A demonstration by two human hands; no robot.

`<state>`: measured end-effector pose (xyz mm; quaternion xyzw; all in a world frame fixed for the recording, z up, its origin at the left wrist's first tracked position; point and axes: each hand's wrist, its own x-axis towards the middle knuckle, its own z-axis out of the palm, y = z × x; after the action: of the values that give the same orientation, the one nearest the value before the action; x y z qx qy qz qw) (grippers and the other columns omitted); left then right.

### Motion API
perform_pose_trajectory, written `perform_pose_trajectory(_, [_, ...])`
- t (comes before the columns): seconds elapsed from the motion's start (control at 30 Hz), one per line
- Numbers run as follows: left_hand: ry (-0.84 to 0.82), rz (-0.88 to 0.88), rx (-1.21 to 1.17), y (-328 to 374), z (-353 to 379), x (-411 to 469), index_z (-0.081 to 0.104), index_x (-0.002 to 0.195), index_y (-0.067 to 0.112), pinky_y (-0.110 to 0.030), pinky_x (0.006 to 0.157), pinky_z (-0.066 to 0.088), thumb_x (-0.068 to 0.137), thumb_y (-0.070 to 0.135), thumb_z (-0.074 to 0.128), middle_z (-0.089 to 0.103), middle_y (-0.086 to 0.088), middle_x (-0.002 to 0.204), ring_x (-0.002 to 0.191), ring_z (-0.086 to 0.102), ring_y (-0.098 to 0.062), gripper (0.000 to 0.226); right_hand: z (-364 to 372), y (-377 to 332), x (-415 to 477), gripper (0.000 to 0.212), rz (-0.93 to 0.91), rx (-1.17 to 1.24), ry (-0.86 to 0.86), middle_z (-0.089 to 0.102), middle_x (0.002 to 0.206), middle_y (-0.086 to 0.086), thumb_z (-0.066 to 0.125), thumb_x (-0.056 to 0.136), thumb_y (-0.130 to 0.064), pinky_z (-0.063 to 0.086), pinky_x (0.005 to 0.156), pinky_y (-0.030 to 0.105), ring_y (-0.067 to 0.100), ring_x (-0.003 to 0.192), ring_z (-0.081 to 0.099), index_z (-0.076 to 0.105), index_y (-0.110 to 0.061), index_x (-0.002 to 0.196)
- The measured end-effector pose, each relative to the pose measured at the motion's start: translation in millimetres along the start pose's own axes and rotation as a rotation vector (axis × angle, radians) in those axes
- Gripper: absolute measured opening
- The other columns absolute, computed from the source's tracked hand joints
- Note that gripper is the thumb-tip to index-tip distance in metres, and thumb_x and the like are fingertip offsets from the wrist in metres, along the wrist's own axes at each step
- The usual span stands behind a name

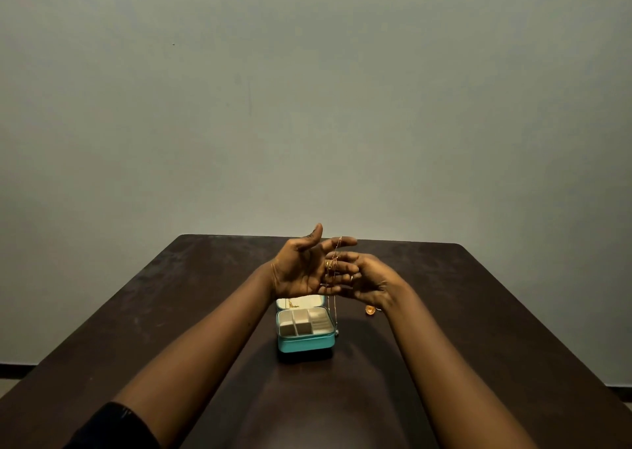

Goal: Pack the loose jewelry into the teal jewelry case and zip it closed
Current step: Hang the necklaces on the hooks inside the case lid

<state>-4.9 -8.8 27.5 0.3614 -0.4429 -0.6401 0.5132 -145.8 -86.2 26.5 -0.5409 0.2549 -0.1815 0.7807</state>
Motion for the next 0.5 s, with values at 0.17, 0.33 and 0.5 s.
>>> perform_pose_trajectory(0.17, [-0.052, -0.037, 0.021, 7, -4, -2, 0.057, 0.124, 0.027, -0.036, 0.078, 0.052, 0.069, 0.069, 0.061, 0.068, -0.012, 0.105, 0.090, 0.067, -0.025, 0.070, -3, -5, -5, 0.021, -0.026, 0.112, -0.130, 0.043, 0.045, 0.001, 0.044, 0.082, -0.003, 0.042, 0.063, 0.031, 0.012, 0.041, 0.044, 0.063, -0.008, 0.076])
perform_pose_trajectory(0.33, [-0.040, -0.051, 0.020, 11, -8, -7, 0.061, 0.119, 0.026, -0.038, 0.080, 0.052, 0.067, 0.069, 0.064, 0.068, -0.010, 0.103, 0.091, 0.067, -0.024, 0.068, -5, -5, 1, 0.016, -0.088, 0.000, -0.098, 0.063, 0.056, 0.002, 0.051, 0.088, -0.001, 0.050, 0.073, 0.035, 0.011, 0.051, 0.060, 0.065, -0.007, 0.090])
perform_pose_trajectory(0.5, [0.012, -0.071, 0.080, 15, -11, -13, 0.064, 0.108, 0.025, -0.037, 0.082, 0.051, 0.063, 0.068, 0.069, 0.064, -0.014, 0.106, 0.094, 0.065, -0.025, 0.062, -7, -5, 5, 0.012, -0.124, -0.055, -0.011, 0.066, 0.076, 0.007, 0.054, 0.088, -0.002, 0.054, 0.071, 0.033, 0.017, 0.069, 0.065, 0.065, -0.007, 0.086])
